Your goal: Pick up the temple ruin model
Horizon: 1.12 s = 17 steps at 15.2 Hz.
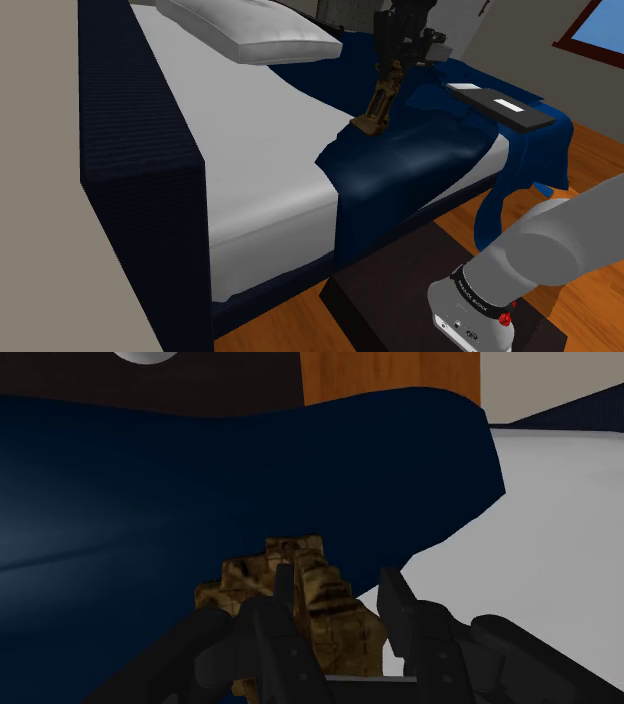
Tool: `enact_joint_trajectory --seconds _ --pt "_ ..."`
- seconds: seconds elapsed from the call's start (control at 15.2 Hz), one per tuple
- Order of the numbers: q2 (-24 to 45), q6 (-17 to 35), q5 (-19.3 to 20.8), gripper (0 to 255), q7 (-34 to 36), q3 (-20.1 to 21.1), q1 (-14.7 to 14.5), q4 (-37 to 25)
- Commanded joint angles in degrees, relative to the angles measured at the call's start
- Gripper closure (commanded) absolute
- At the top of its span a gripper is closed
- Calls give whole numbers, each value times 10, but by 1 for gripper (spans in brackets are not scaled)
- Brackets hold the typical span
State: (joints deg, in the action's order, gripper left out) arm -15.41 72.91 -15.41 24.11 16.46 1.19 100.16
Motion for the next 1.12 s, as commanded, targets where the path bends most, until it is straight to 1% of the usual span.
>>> enact_joint_trajectory --seconds 0.0,0.2,1.06 --pt "1 1 0 255 0 0 0 1" --pt "1 0 0 255 0 0 0 0" --pt "52 -103 2 255 32 1 0 -156"
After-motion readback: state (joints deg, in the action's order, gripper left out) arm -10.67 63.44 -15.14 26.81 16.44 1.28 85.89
